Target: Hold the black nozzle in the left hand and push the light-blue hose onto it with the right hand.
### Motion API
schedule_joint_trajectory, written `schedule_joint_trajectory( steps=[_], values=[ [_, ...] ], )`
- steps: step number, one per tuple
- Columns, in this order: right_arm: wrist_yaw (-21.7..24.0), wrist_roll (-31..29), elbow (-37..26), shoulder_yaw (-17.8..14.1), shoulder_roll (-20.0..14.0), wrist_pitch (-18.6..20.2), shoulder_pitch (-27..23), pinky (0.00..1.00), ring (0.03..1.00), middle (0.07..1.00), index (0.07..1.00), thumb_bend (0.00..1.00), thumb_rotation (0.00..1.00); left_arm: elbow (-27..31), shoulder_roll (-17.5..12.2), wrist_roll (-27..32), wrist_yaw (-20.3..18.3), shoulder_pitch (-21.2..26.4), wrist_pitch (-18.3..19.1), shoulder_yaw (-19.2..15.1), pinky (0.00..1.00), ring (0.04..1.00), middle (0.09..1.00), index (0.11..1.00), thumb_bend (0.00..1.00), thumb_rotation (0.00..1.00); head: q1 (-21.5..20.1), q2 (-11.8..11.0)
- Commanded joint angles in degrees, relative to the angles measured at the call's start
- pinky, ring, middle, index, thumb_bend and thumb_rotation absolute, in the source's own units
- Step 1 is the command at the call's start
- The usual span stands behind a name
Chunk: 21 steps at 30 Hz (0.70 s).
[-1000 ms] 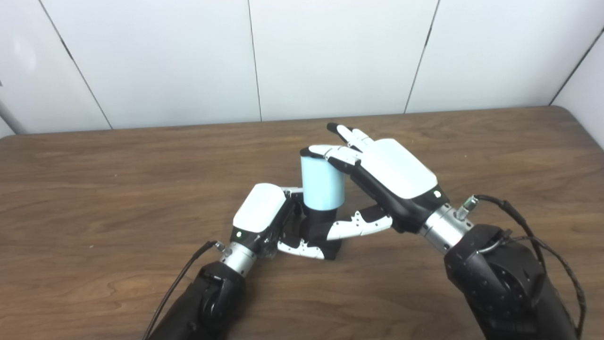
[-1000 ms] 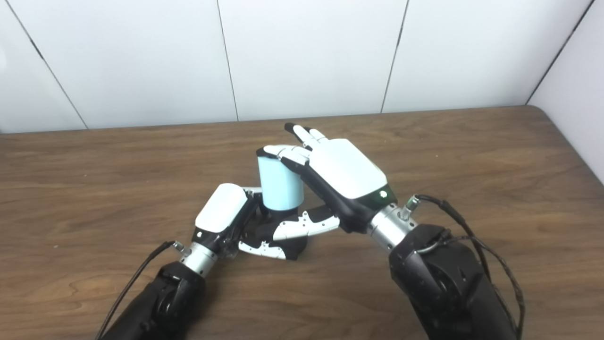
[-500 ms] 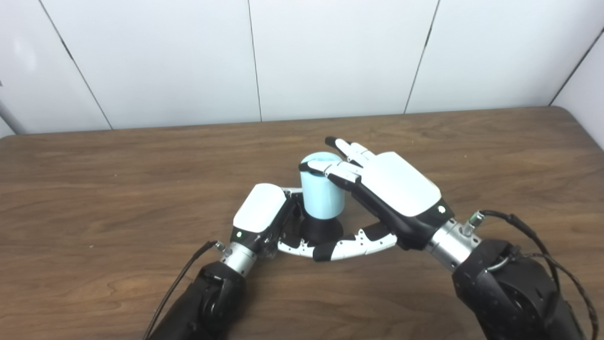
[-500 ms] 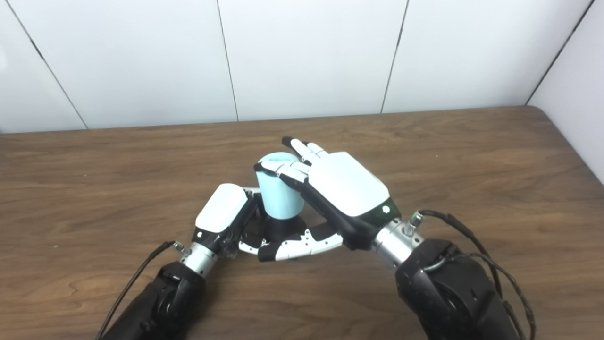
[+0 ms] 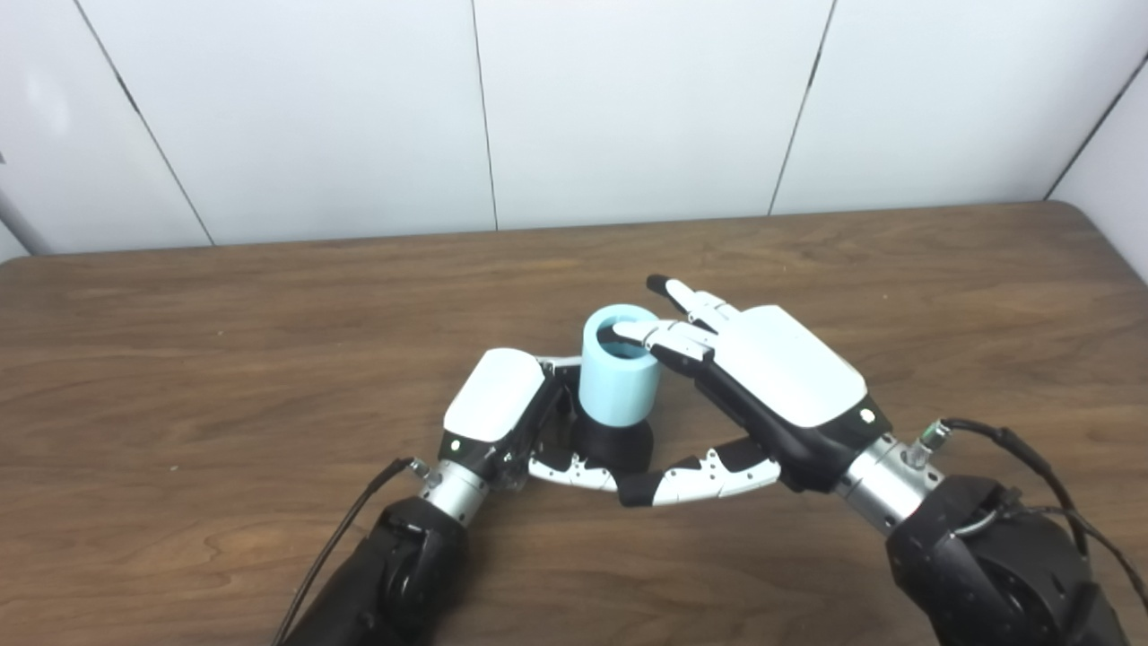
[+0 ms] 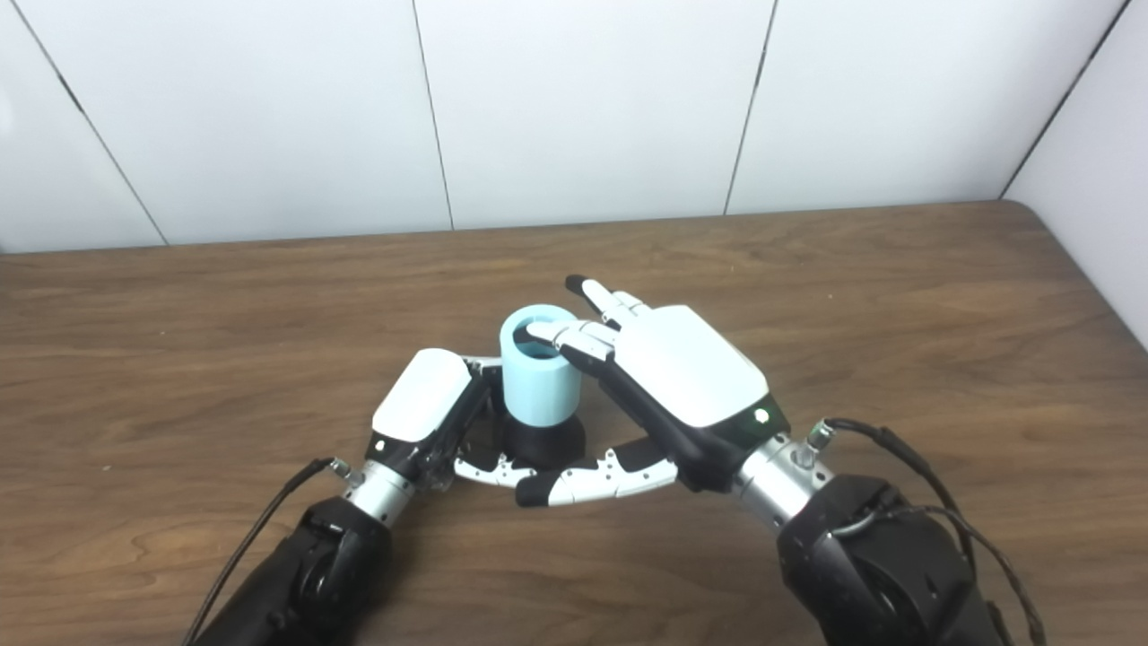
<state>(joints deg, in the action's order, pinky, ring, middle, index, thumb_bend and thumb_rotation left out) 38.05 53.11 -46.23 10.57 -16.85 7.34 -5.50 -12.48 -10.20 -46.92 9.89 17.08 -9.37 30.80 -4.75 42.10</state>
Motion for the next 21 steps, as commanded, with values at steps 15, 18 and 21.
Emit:
schedule_joint_trajectory(
  steps=[15,18,21],
  values=[
    [-4.28,-1.86,-1.33,-3.37,3.70,-2.50,-2.78,0.89,0.971,0.864,0.877,0.62,0.97,-6.10,-0.47,-0.82,-4.44,-7.28,2.78,2.72,0.34,0.439,0.468,0.501,0.48,0.00,-0.06,0.01],
    [-4.06,-2.19,-2.58,-4.14,4.28,-2.04,-3.94,0.91,0.976,0.873,0.884,0.61,0.98,-6.05,-0.40,-0.72,-4.57,-7.29,2.92,2.67,0.33,0.430,0.452,0.506,0.47,0.00,0.02,-0.03],
    [-4.30,-2.62,-3.68,-4.97,4.80,-2.03,-5.14,0.90,0.967,0.862,0.873,0.60,0.98,-6.25,-0.38,-0.67,-4.36,-7.26,2.79,2.62,0.34,0.436,0.460,0.502,0.48,0.00,-0.05,0.00]
  ],
)
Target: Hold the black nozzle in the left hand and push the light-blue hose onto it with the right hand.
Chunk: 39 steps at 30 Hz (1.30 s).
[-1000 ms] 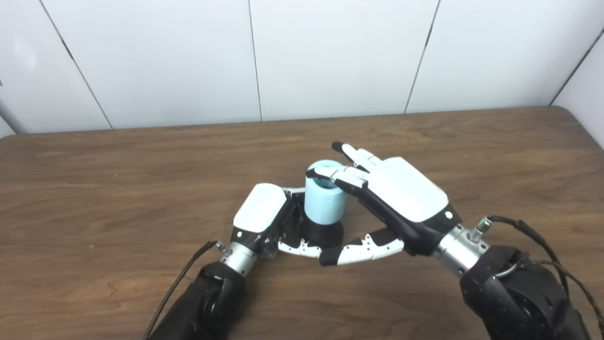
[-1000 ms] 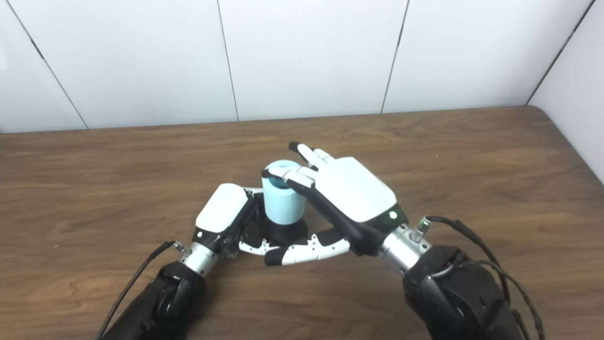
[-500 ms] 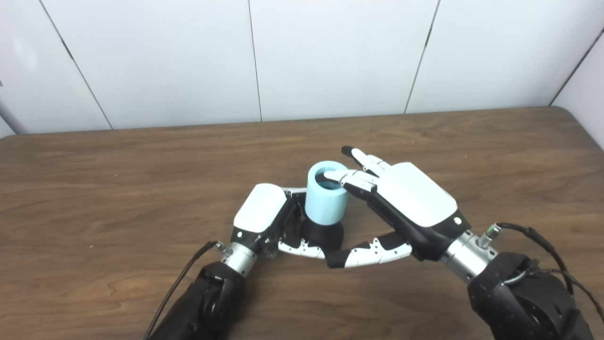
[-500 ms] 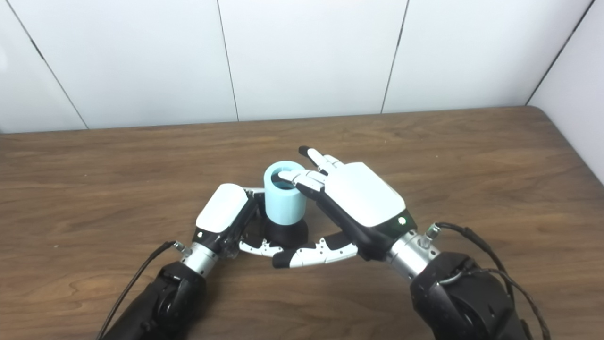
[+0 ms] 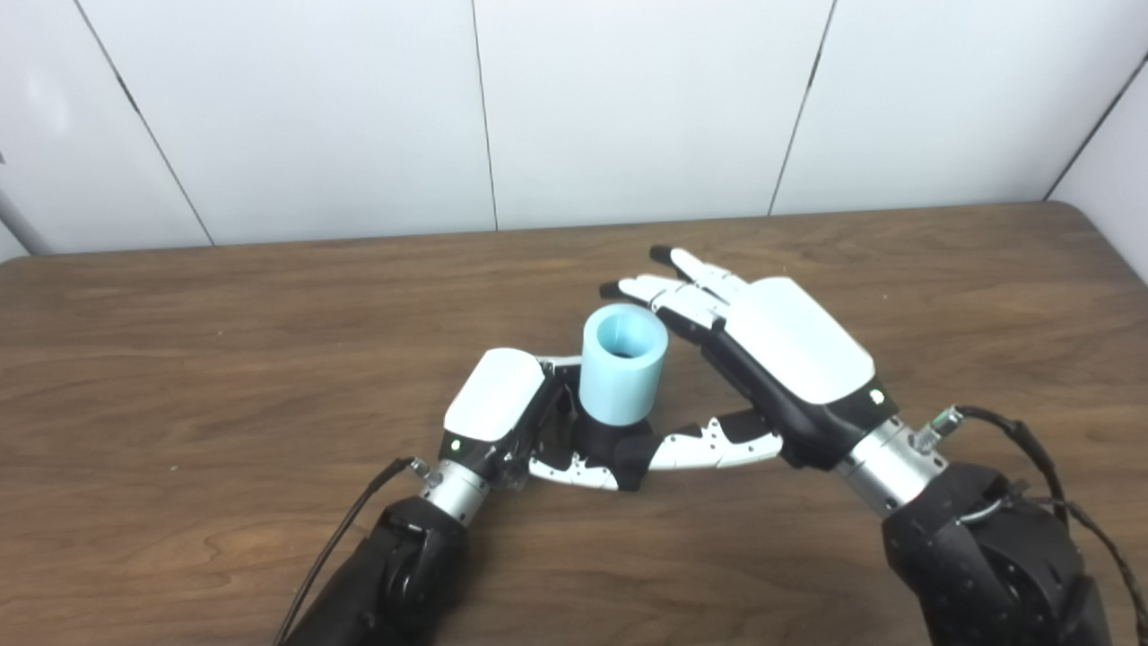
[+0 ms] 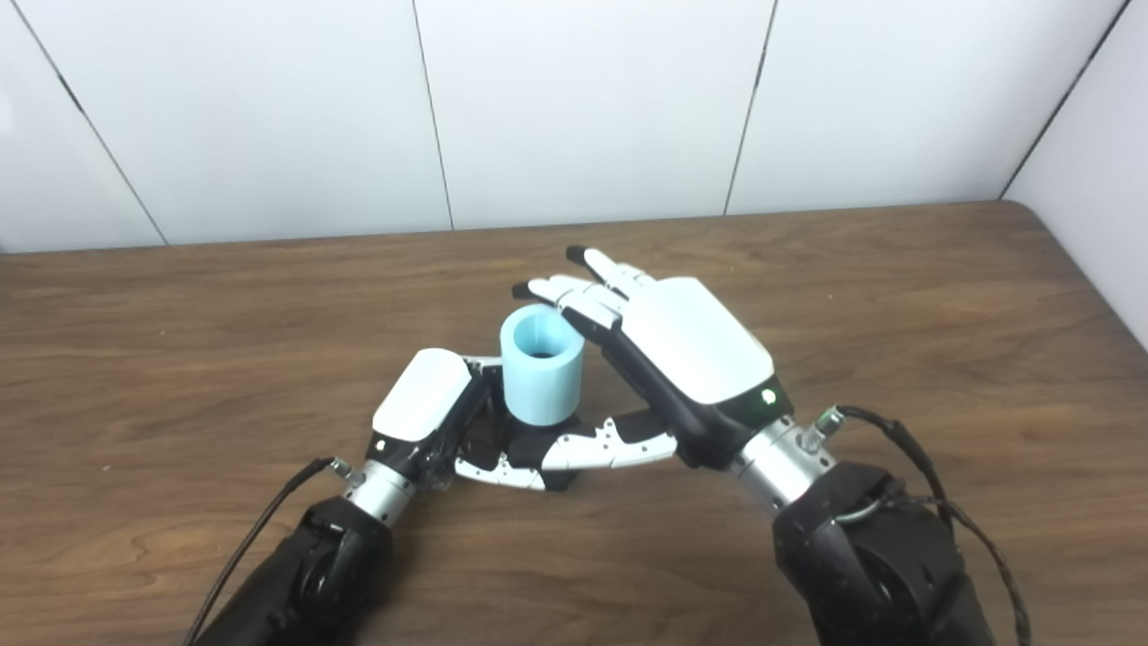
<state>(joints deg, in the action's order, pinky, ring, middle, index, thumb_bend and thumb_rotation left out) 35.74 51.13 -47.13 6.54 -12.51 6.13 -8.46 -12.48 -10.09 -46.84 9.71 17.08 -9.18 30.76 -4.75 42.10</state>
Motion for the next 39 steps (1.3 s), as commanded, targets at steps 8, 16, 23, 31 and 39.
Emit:
schedule_joint_trajectory(
  steps=[8,16,23,31,39],
  values=[
    [0.08,-0.54,-4.92,-1.94,1.00,-0.56,-3.72,0.89,0.958,0.860,0.865,0.60,0.96,-6.41,-0.58,-0.91,-4.17,-7.20,2.65,2.70,0.36,0.457,0.492,0.490,0.48,0.00,-0.04,-0.07],
    [11.62,0.84,-5.76,0.45,-1.87,0.18,-4.63,0.99,0.989,0.956,0.911,0.60,1.00,-5.48,-0.77,-0.96,-5.02,-7.48,3.20,2.77,0.37,0.470,0.499,0.486,0.48,0.00,0.00,0.15],
    [14.65,3.47,-4.82,2.01,-4.02,-3.76,-5.61,1.00,1.000,1.000,0.979,0.71,1.00,-5.16,-0.78,-0.79,-4.99,-7.66,3.17,2.66,0.36,0.461,0.484,0.492,0.48,0.00,0.06,0.28],
    [14.45,5.51,-3.36,2.18,-3.77,-6.29,-4.92,1.00,1.000,1.000,0.976,0.77,1.00,-4.84,-1.02,-0.81,-5.77,-7.57,3.58,2.88,0.38,0.479,0.526,0.467,0.48,0.00,-0.06,0.28],
    [13.80,6.53,-2.31,2.28,-3.23,-8.27,-3.96,1.00,1.000,1.000,0.968,0.76,1.00,-4.93,-0.99,-0.75,-5.81,-7.52,3.61,2.93,0.37,0.482,0.538,0.460,0.47,0.00,-0.01,0.32]
  ],
)
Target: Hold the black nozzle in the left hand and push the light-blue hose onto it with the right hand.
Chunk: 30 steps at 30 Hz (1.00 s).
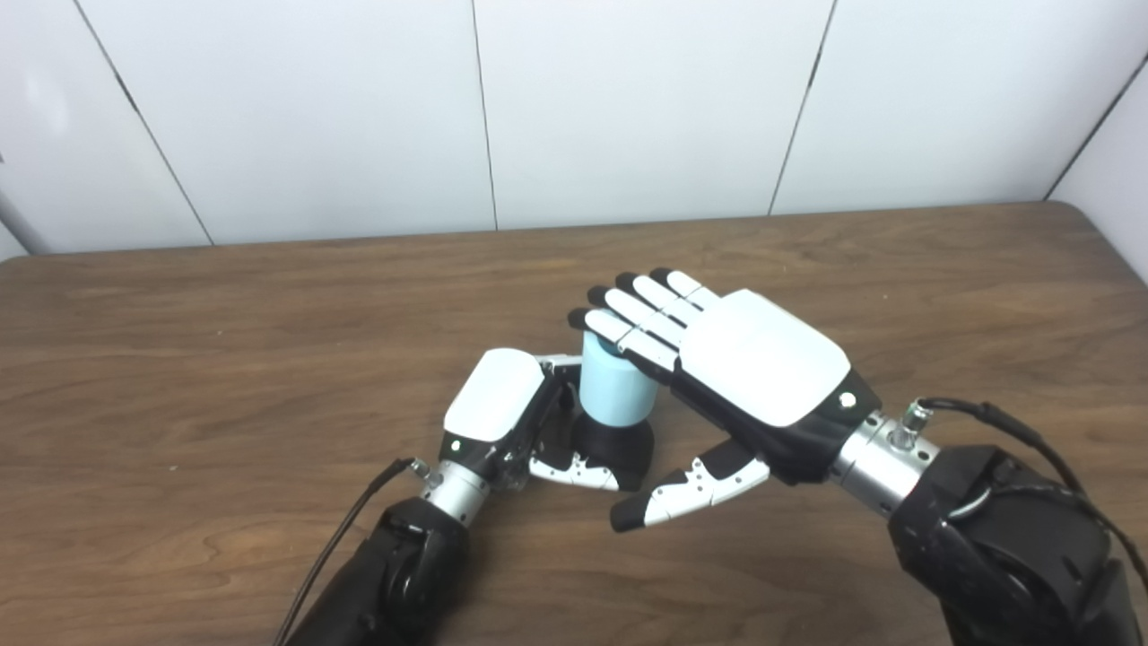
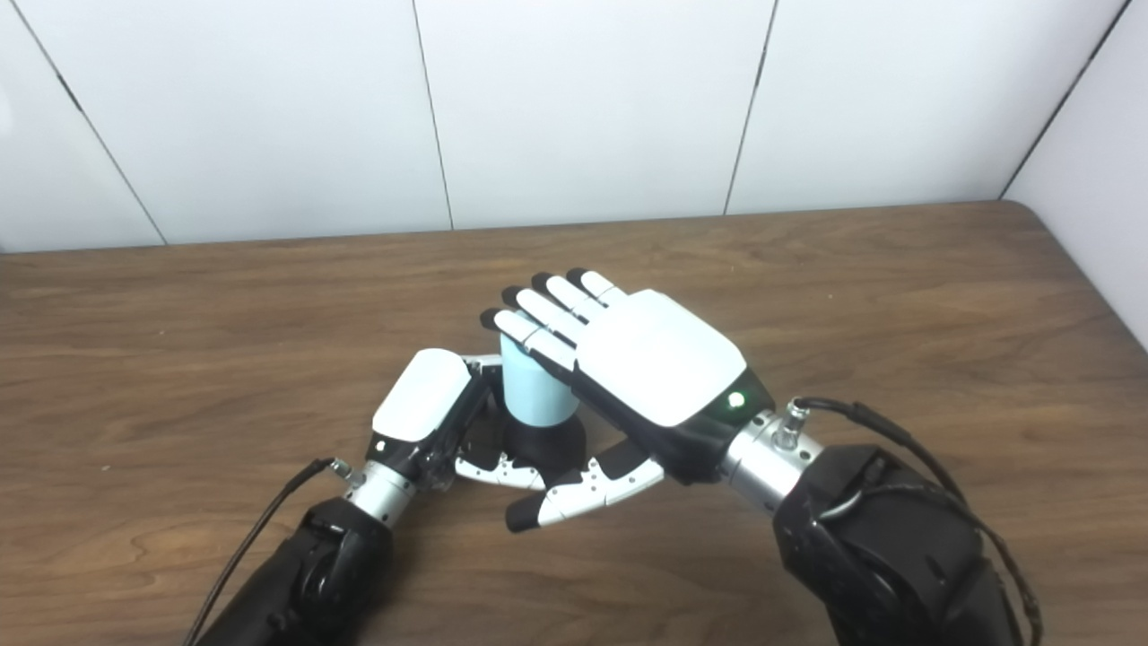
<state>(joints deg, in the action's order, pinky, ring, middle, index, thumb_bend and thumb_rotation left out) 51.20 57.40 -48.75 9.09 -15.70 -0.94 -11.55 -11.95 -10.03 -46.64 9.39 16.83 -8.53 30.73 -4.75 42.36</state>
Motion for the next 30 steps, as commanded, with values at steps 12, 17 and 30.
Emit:
schedule_joint_trajectory(
  steps=[12,17,30],
  values=[
    [-3.39,-0.28,1.74,-0.31,0.68,-2.22,2.44,1.00,1.000,0.989,0.944,0.75,1.00,-4.34,-1.07,-0.68,-6.59,-7.45,3.94,3.01,0.37,0.492,0.541,0.452,0.47,0.00,0.12,0.33],
    [-4.71,-0.12,2.98,0.09,0.38,-2.74,3.98,1.00,1.000,0.979,0.932,0.74,1.00,-5.05,-1.15,-0.92,-5.75,-7.27,3.48,3.23,0.36,0.494,0.558,0.455,0.47,0.00,0.11,0.31],
    [-4.62,0.21,4.66,2.04,-0.57,-2.49,6.41,1.00,1.000,0.984,0.938,0.73,1.00,-4.09,-1.07,-0.65,-6.72,-7.50,4.36,3.13,0.36,0.465,0.495,0.491,0.48,0.00,0.25,0.71]
  ],
)
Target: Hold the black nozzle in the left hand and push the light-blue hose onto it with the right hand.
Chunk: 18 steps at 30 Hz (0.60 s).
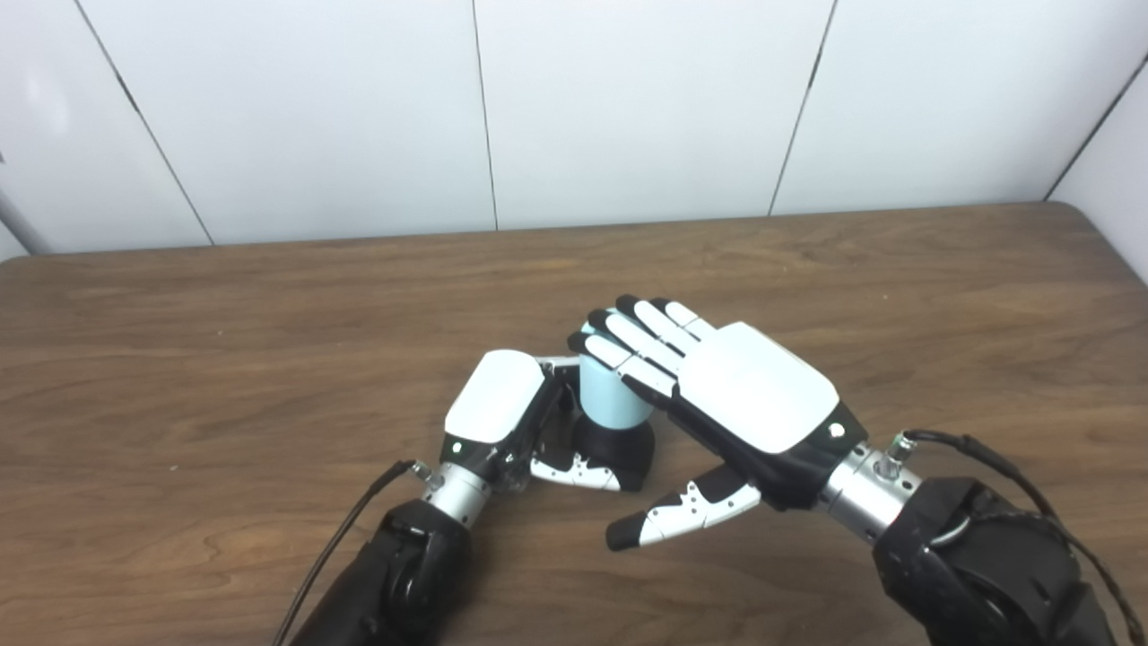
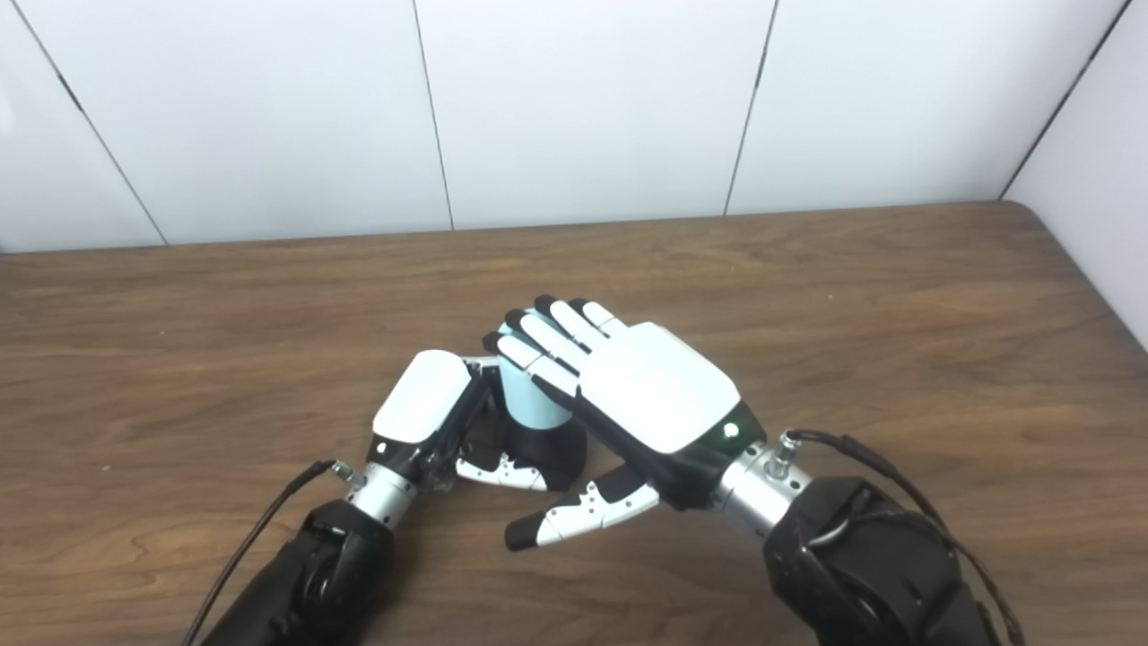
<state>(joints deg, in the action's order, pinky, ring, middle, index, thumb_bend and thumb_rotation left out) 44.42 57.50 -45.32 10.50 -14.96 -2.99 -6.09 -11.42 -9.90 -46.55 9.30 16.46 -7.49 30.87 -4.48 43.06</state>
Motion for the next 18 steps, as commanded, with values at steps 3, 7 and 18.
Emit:
schedule_joint_trajectory(
  steps=[3,7,18],
  values=[
    [2.18,0.03,1.56,0.88,-1.58,-0.22,1.10,1.00,1.000,0.986,0.938,0.74,1.00,-4.33,-1.16,-0.76,-6.69,-7.24,3.64,2.93,0.38,0.479,0.510,0.479,0.48,0.00,-0.04,0.12],
    [1.71,0.33,2.00,1.16,-2.14,-0.54,1.34,1.00,1.000,0.981,0.938,0.74,1.00,-4.55,-1.15,-0.73,-6.48,-7.17,3.39,2.99,0.36,0.462,0.481,0.494,0.48,0.00,0.02,0.20],
    [1.52,0.54,3.00,1.95,-2.90,-0.12,2.34,1.00,1.000,0.978,0.936,0.73,1.00,-4.29,-1.08,-0.66,-6.60,-7.24,3.55,2.96,0.37,0.472,0.492,0.490,0.48,0.00,0.08,0.63]
  ],
)
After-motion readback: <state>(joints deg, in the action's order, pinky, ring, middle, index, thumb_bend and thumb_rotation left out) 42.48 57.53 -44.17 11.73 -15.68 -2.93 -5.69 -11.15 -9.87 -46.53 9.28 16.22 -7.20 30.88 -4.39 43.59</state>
